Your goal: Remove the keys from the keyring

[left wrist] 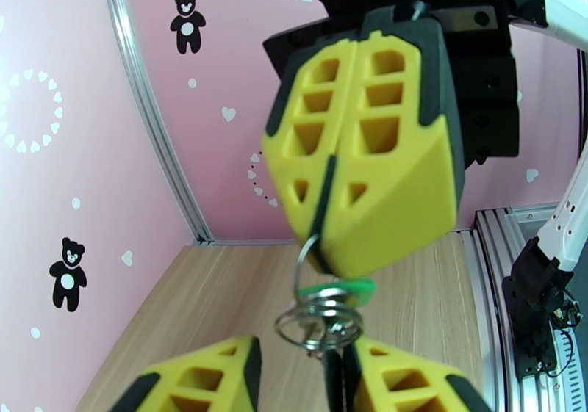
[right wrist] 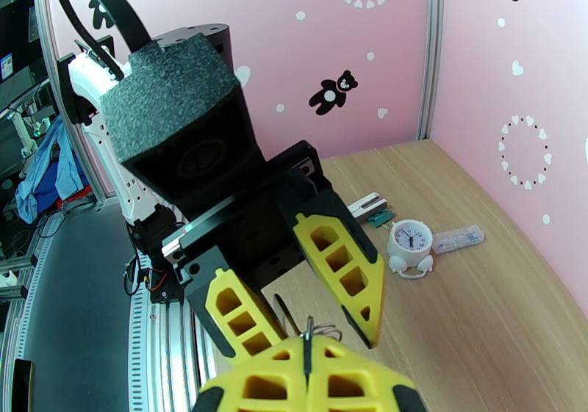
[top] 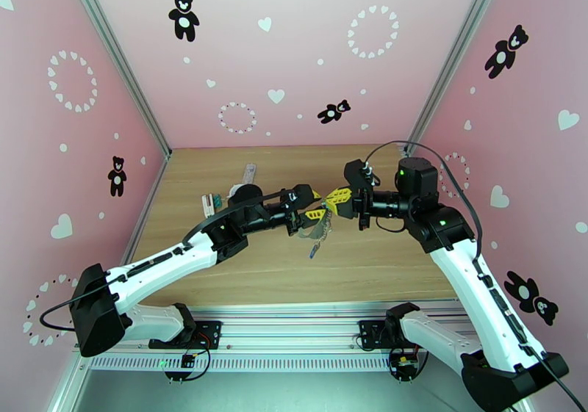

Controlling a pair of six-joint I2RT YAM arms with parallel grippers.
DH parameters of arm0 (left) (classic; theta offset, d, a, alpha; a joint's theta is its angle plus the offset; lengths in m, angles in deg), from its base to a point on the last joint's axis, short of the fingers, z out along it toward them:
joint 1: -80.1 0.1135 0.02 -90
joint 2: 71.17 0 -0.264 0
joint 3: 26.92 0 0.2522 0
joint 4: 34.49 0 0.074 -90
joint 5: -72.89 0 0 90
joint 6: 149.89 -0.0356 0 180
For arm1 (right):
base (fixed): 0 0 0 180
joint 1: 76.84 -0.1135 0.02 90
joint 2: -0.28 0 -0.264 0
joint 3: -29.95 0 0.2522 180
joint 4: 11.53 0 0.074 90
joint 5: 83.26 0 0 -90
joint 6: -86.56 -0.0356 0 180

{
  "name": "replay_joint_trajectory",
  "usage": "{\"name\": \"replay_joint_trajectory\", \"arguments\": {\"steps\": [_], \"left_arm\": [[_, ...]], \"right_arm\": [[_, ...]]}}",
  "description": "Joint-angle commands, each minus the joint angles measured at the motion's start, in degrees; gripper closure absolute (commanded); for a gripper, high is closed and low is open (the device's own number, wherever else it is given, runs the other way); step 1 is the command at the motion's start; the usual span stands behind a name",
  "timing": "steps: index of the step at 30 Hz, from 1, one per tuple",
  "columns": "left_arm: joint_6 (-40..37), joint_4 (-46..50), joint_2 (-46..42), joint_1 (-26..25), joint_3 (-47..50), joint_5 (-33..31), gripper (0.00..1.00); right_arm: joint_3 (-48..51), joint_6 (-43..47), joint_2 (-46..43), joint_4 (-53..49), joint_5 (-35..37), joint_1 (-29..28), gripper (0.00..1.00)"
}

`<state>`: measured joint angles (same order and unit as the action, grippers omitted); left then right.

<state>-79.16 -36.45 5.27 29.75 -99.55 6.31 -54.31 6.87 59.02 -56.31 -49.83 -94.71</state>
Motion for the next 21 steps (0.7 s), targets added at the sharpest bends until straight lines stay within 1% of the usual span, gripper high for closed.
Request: {"name": "replay_joint_trajectory", "arguments": {"steps": [1, 3, 7, 14, 21], "left_arm": [[0.8, -1.5, 0.9, -0.1, -1.7, 0.8, 0.61], [1.3, -2.5, 1.2, -0.2, -1.7, 1.2, 0.56], [1.9, -3.9, 1.5, -0.3, -1.4, -0.3, 0.56], [3.8, -9.2, 1.8, -0.6, 0.8, -3.0, 0.56], [3.7, -9.8, 1.6, -0.7, 1.9, -3.6, 0.62]], "right_arm": [[-0.9, -0.7, -0.5, 2.5, -0.9, 0.3, 1.00], [-0.7, -0.8, -0.6, 2.6, -0.7, 0.3, 1.00], [-0.4, -1.0, -0.8, 3.2, -0.6, 0.3, 1.00], [0.0, -0.8, -1.1, 3.1, 0.2, 0.3, 1.00], [0.2, -0.7, -1.3, 3.2, 0.8, 0.3, 1.00]]}}
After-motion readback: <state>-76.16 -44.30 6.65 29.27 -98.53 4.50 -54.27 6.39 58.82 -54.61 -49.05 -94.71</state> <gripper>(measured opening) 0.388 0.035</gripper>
